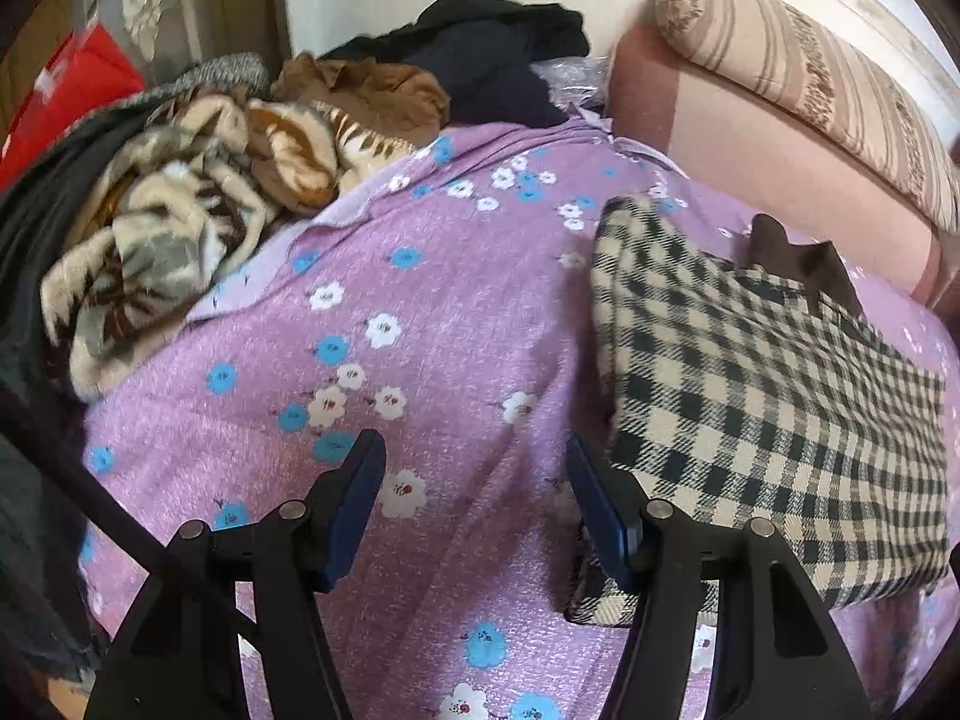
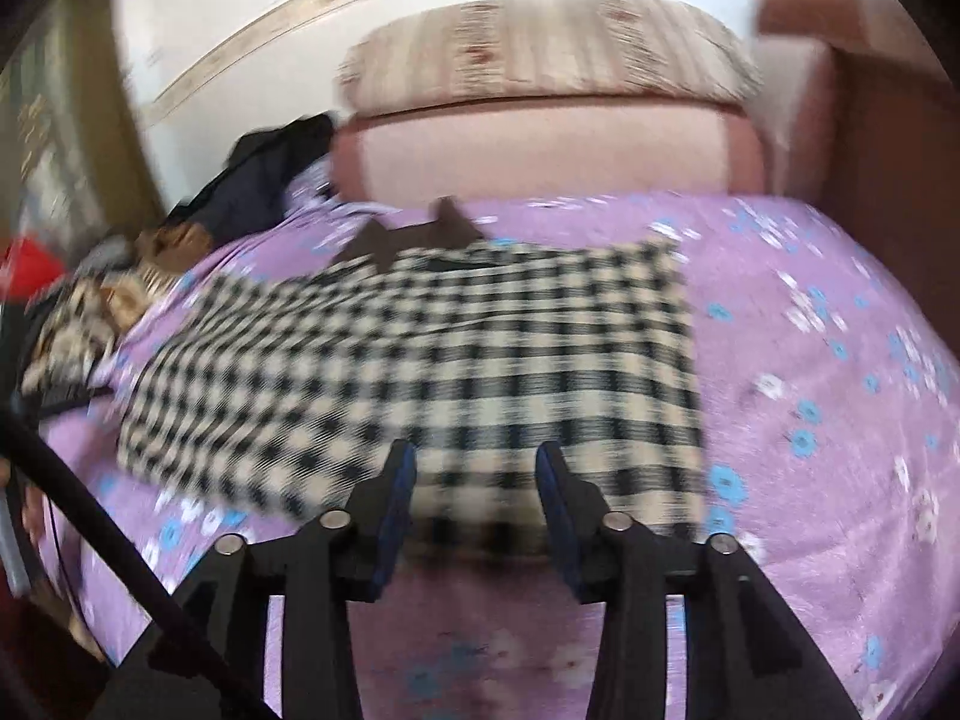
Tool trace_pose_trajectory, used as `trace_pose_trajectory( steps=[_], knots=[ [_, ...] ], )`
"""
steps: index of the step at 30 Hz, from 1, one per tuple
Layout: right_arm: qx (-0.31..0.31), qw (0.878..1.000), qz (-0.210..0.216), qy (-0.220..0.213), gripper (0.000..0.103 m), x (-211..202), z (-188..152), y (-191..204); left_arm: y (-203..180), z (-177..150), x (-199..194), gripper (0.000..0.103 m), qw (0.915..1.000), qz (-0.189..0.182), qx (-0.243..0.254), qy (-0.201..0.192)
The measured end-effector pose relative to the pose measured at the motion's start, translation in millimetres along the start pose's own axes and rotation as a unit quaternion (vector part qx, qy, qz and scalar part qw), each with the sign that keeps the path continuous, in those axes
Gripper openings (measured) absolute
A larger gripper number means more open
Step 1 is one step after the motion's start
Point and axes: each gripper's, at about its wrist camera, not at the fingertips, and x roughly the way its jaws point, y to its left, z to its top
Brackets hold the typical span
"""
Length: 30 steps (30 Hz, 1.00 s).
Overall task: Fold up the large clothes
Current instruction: 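Smooth the folded coat flat with the left gripper and release, then grasp the edge of the folded checked coat with the left gripper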
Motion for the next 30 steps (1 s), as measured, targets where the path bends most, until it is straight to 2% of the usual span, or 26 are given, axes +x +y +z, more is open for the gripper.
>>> trace_pose_trajectory(
  steps=[3,6,10,14,21,30],
  knots=[
    [-0.065,0.998,0.008,-0.002,0.048,1.7,-5.7,36.9,-10.2,1.7,-5.9,0.062,0.9995,0.011,0.023,-0.017],
    [-0.139,0.99,0.023,-0.003,0.05,5.2,-12.7,77.8,-16.8,3.1,-10.1,0.062,0.9989,0.01,0.036,-0.027],
    [-0.192,0.981,0.041,-0.004,0.051,13.9,-20.1,115.7,-18.9,6.1,-11.8,0.062,0.9989,0.003,0.036,-0.03],
    [-0.222,0.973,0.062,0.003,0.051,25.8,-23.6,145.0,-18.1,8.0,-11.9,0.062,0.9989,0.0,0.034,-0.031],
    [-0.282,0.957,0.072,0.01,0.051,46.7,-33.6,190.0,-10.2,17.2,-4.3,0.062,0.9994,-0.007,0.023,-0.027],
    [-0.299,0.951,0.07,0.026,0.051,69.2,-42.2,214.1,-0.2,33.9,13.2,0.062,0.9998,-0.014,0.002,-0.015]
  ],
)
